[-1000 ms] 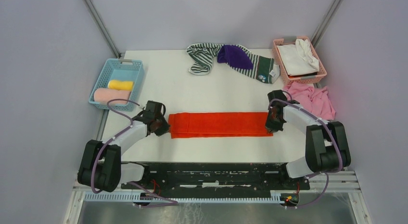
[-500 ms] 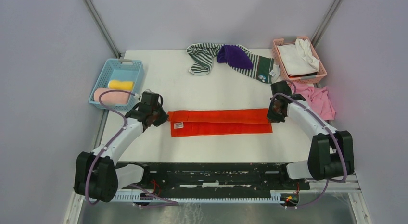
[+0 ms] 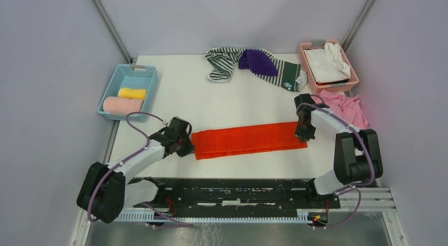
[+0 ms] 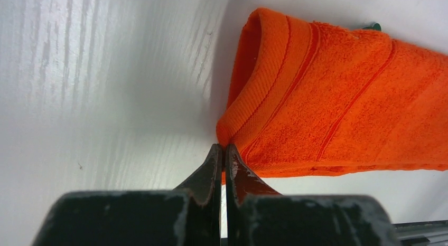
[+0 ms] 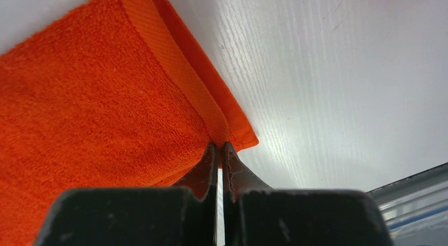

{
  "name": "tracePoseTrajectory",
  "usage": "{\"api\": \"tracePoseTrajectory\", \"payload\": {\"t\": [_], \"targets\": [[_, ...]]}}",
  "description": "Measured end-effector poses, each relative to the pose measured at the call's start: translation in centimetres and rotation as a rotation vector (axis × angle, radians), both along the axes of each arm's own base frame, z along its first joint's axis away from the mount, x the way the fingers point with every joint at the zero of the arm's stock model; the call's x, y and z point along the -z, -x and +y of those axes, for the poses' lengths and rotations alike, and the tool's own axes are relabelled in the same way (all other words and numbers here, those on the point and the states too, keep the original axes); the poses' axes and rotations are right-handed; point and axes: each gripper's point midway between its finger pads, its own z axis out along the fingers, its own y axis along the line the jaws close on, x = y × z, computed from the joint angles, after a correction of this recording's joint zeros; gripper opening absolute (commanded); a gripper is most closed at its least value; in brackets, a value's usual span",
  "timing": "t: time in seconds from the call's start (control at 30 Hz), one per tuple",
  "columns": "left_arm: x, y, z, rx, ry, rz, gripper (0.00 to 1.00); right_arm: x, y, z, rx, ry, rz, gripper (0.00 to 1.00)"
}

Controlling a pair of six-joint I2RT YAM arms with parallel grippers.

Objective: Roll the towels
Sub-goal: Fold the towel at the center of the board.

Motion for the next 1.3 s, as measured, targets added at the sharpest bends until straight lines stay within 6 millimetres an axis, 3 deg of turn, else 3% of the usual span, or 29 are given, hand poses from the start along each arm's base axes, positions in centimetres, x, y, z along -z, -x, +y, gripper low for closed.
{"api": "tracePoseTrajectory", "payload": {"t": [0.23, 0.4, 0.53, 0.7, 0.8, 0.93, 1.1, 1.3], "targets": [[1.2, 0.4, -0.6, -0.004, -0.004, 0.020, 0.03, 1.8, 0.7, -0.4, 0.017, 0.005, 0.075, 0.00], [0.4, -2.1, 2.5, -0.140, -0.029, 0.000, 0.03, 1.9, 0.0, 1.6, -0.006, -0.106, 0.057, 0.00], [-2.7, -6.1, 5.6, -0.259, -0.016, -0.070, 0.03, 0.6, -1.7, 3.8, -0.043, -0.207, 0.013, 0.00], [-7.2, -9.3, 5.6, -0.242, 0.001, -0.192, 0.03, -3.0, -5.2, 4.7, -0.083, -0.238, -0.098, 0.00], [-7.9, -8.8, 5.6, -0.231, 0.007, -0.206, 0.04, -4.6, -5.7, 4.7, -0.099, -0.240, -0.139, 0.00], [-6.9, -6.8, 4.7, -0.194, 0.044, -0.190, 0.04, -4.5, -4.7, 4.0, -0.096, -0.204, -0.104, 0.00], [-3.1, -2.9, 2.9, -0.134, 0.060, -0.085, 0.04, -1.7, -3.8, 2.6, -0.073, -0.131, -0.006, 0.00], [-1.1, -1.1, 1.3, -0.089, 0.063, -0.031, 0.05, 1.8, -2.3, 1.9, -0.058, -0.091, 0.110, 0.00]]}}
